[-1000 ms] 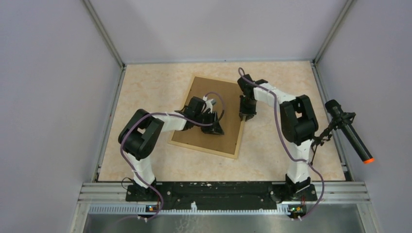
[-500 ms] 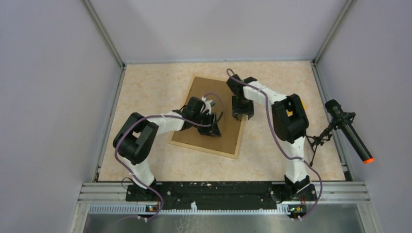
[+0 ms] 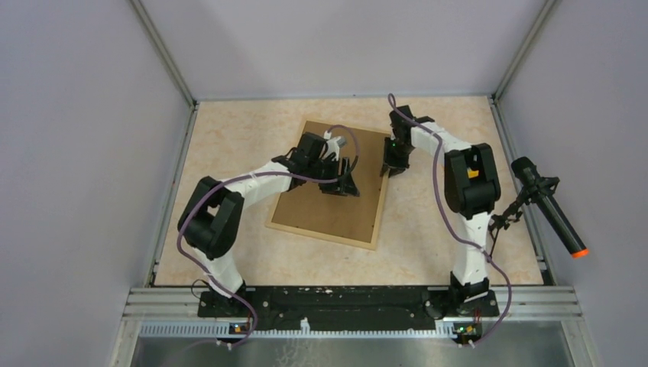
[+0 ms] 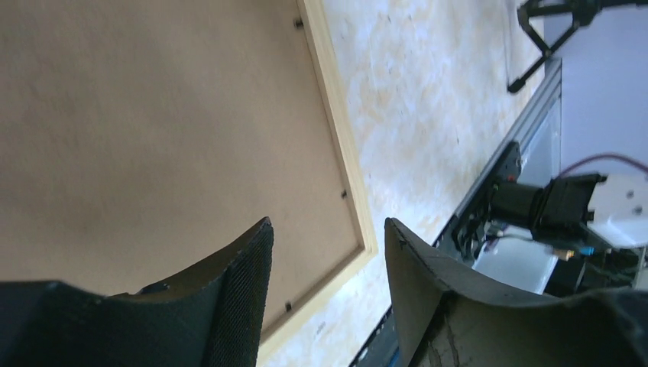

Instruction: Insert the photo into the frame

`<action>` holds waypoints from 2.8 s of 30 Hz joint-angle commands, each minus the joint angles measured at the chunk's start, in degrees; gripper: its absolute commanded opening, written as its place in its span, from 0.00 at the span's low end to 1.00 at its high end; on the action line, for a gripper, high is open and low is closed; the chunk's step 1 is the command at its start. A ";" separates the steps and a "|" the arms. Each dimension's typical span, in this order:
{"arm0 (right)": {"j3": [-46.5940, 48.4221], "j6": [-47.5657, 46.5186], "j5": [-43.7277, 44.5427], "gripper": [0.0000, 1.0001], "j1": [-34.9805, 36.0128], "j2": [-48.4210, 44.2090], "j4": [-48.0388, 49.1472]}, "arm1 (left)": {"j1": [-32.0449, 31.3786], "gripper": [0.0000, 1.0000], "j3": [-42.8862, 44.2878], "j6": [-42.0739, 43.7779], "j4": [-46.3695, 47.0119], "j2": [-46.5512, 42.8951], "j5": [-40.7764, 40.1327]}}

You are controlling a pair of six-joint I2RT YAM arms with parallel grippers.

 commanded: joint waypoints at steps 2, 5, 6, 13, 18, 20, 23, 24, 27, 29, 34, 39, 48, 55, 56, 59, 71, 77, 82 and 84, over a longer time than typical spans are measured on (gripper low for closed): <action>-13.72 6.60 6.40 0.22 6.55 -4.59 6.58 | 0.93 0.59 6.01 -3.52 0.74 6.51 -2.75; -29.32 13.70 0.83 0.19 8.38 -14.63 17.31 | 1.21 0.58 8.65 -4.88 2.87 10.20 -1.46; -33.30 15.77 -2.31 0.20 8.52 -17.07 20.76 | 1.26 0.58 9.31 -5.19 3.64 11.09 -1.07; -30.91 10.12 -5.90 0.40 4.36 -23.87 16.61 | 1.57 0.56 16.00 -5.15 4.53 16.27 1.33; -26.05 6.76 -8.54 0.45 -2.78 -23.37 14.90 | 1.72 0.53 18.08 -7.51 7.75 20.57 2.64; -24.29 6.41 -9.09 0.45 -2.98 -21.57 14.73 | 1.96 0.50 18.26 -7.79 8.17 22.31 1.45; -22.23 6.61 -10.73 0.42 -3.05 -18.23 15.38 | 2.45 0.46 18.13 -7.46 6.38 24.46 -2.42; -21.74 6.73 -11.25 0.40 -2.99 -17.40 15.47 | 2.60 0.45 18.06 -7.45 5.57 25.03 -3.22; -20.98 6.90 -10.79 0.35 -2.89 -15.73 15.26 | 2.77 0.44 16.15 -7.81 3.68 25.72 -5.77; -20.78 6.55 -9.99 0.33 -2.44 -14.96 14.63 | 2.95 0.43 13.82 -8.28 4.27 25.45 -6.37; -20.69 6.14 -8.53 0.30 -1.02 -12.91 14.94 | 2.96 0.42 11.28 -8.42 4.88 25.13 -7.05; -18.74 5.42 -6.72 0.26 -0.86 -9.97 13.88 | 2.96 0.41 10.74 -7.85 4.64 24.50 -7.37; -21.30 5.90 -11.38 0.27 -0.80 -13.16 13.31 | 2.96 0.40 11.24 -7.41 4.31 24.03 -7.45; -23.51 7.21 -15.17 0.28 -2.57 -14.37 16.05 | 2.96 0.40 10.85 -7.11 4.32 24.05 -7.20; -23.92 7.34 -15.46 0.28 -2.83 -14.35 16.50 | 2.96 0.40 10.86 -7.06 4.32 24.04 -7.10; -25.50 7.67 -17.27 0.28 -3.47 -14.77 18.11 | 2.96 0.40 10.89 -7.02 4.46 24.05 -6.97; -23.17 7.17 -8.86 0.27 -3.45 -10.46 17.46 | 2.97 0.39 10.92 -7.06 4.49 24.10 -6.66; -19.19 7.65 -5.11 0.27 -2.97 -6.30 15.74 | 2.96 0.38 10.78 -6.68 4.23 24.06 -6.48; -18.48 7.51 -0.54 0.26 -0.41 -5.54 13.11 | 2.96 0.38 10.69 -6.48 4.19 23.86 -6.68; -19.44 8.38 1.33 0.26 0.74 -5.30 13.07 | 2.96 0.38 10.62 -6.72 4.48 23.90 -6.51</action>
